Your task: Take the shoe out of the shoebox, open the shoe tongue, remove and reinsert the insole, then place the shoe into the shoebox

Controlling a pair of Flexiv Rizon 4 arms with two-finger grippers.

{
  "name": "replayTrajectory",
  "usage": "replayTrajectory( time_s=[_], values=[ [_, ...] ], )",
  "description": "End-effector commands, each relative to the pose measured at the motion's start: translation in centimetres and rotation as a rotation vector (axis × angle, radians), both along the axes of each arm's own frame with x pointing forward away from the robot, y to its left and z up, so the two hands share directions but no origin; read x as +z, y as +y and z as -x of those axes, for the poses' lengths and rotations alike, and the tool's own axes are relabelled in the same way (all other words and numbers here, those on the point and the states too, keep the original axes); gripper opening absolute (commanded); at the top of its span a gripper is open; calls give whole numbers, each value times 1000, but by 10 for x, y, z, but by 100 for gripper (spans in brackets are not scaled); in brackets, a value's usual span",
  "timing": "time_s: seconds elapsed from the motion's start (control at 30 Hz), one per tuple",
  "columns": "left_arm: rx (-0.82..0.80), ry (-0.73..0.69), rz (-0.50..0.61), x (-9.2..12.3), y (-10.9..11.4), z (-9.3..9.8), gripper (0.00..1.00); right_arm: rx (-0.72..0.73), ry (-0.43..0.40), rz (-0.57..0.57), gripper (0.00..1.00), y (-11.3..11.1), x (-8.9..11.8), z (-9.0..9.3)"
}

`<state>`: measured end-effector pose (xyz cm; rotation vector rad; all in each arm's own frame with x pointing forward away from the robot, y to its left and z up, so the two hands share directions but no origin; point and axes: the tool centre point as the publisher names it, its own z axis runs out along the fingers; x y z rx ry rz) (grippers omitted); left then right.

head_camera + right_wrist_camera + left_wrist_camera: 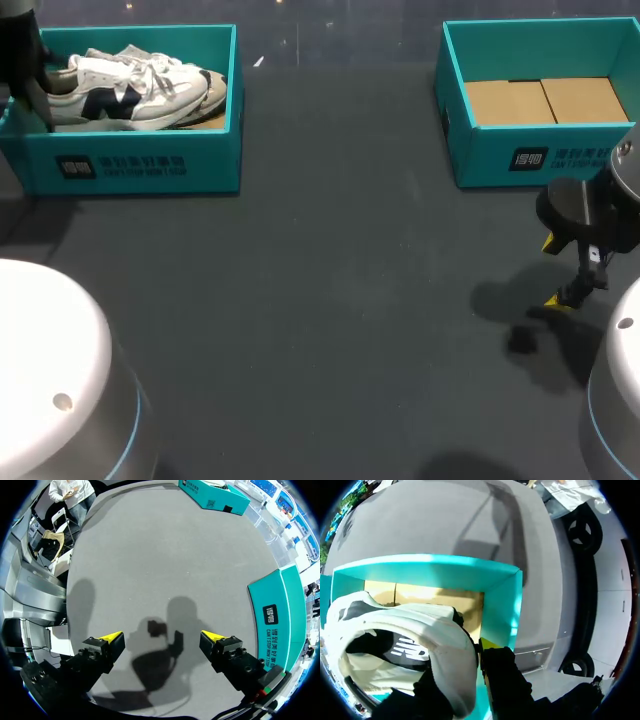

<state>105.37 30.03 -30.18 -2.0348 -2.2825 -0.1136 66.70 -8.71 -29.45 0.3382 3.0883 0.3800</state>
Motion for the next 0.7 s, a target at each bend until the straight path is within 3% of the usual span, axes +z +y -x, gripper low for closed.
replayTrajectory(
  time_s=[0.03,0.23,0.53,0.7],
  values=[
    [-9,-6,7,22,-1,12,0,0,-2,1,100,0,0,1],
    [-4,-13,1,44,-7,20,0,0,-2,1,100,0,0,1],
    [27,-31,0,95,-14,25,0,0,-2,1,100,0,0,1],
    [3,-28,-10,119,-27,40,0,0,-2,1,100,0,0,1]
  ],
)
